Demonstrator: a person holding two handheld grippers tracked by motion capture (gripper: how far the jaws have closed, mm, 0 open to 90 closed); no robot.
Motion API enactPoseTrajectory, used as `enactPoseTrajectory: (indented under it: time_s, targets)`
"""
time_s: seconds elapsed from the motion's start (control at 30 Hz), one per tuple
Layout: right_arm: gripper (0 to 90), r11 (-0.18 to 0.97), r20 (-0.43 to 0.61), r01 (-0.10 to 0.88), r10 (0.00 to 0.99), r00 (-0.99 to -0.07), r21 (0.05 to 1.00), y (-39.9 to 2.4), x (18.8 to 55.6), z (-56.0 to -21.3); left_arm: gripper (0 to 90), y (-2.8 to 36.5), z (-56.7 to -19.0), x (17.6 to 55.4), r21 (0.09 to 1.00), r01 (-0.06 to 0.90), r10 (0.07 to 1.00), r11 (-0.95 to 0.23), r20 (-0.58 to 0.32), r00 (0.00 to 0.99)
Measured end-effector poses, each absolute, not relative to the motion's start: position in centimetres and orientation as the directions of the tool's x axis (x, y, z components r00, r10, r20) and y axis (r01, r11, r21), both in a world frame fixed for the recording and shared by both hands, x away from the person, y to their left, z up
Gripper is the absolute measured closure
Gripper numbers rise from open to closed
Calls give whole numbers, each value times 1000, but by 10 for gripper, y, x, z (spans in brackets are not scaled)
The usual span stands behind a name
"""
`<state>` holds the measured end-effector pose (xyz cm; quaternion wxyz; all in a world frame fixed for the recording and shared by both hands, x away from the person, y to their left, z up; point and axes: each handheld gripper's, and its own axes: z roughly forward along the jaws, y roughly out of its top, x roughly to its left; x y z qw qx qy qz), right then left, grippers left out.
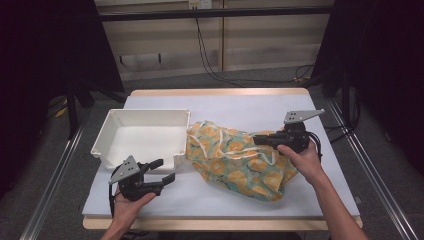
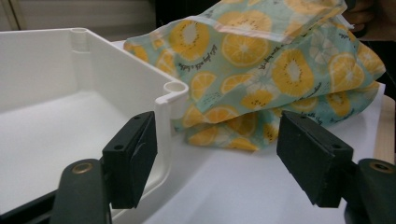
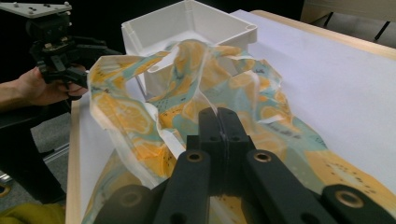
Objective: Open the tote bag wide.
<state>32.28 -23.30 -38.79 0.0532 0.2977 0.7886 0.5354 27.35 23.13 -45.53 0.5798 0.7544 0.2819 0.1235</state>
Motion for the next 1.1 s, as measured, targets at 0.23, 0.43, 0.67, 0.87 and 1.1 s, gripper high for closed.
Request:
enactPoseTrajectory:
  time_s: [0.23,0.43,0.67,0.87,1.1]
  targets:
    - [900,243,224,392,515,-827,887,-231,303,-389,332,220,-445,273,950,261,535,-169,-135,834]
    - [900,254,212,377,501,-839,891,-225,293,-388,352,210,-437,268,954,231,503,-193,-105,858]
    - [900,254,216,369,479,-851,894,-218,278,-392,327,190,-428,270,959,210,465,-192,-100,880]
    - [900,277,210,365,461,-862,889,-210,266,-395,318,172,-420,278,963,187,437,-195,-85,896]
    - [900,295,207,359,440,-874,886,-204,256,-400,280,147,-417,295,964,168,391,-205,-77,917]
